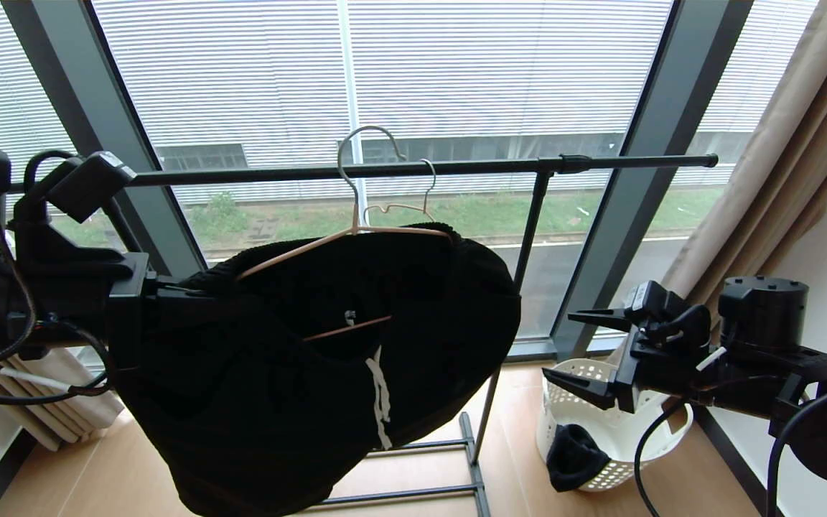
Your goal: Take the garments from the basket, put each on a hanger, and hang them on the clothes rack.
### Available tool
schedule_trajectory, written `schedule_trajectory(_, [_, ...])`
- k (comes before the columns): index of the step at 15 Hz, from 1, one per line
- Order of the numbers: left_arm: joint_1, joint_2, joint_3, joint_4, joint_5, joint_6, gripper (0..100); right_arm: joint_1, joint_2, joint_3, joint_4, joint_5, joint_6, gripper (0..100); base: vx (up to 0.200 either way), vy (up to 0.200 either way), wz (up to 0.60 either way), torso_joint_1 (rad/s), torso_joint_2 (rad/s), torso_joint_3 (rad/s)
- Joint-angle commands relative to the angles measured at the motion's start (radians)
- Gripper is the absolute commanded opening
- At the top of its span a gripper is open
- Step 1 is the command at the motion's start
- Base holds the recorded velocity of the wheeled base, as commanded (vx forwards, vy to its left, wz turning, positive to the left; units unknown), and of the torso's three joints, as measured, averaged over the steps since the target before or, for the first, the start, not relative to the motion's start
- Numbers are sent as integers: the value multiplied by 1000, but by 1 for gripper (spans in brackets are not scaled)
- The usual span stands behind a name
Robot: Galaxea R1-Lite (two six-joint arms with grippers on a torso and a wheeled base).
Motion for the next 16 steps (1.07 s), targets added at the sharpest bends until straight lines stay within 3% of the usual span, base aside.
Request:
schedule_trajectory(1, [28,-47,46,1,4,-1,0,21,-62,-13,1,-18,87,100,0,0,0,0,0,0])
schedule_trajectory(2, [37,-62,62,1,4,0,0,53,-85,-21,1,-44,158,100,0,0,0,0,0,0])
schedule_trajectory(3, [52,-75,86,1,7,-3,0,124,-116,-47,5,-163,285,100,0,0,0,0,0,0])
schedule_trajectory(6, [61,-72,93,4,48,-6,0,213,-116,-95,15,-343,343,100,0,0,0,0,0,0])
schedule_trajectory(8, [74,-61,85,-1,84,-38,0,233,-120,-113,30,-387,376,100,0,0,0,0,0,0])
schedule_trajectory(12, [74,-24,46,-27,169,-118,0,233,-123,-133,65,-390,379,100,0,0,0,0,0,0])
schedule_trajectory(13, [74,-1,23,-39,225,-165,0,233,-120,-138,65,-407,379,100,0,0,0,0,0,0])
schedule_trajectory(16, [72,66,-39,-62,303,-198,0,233,-119,-139,65,-409,380,100,0,0,0,0,0,0])
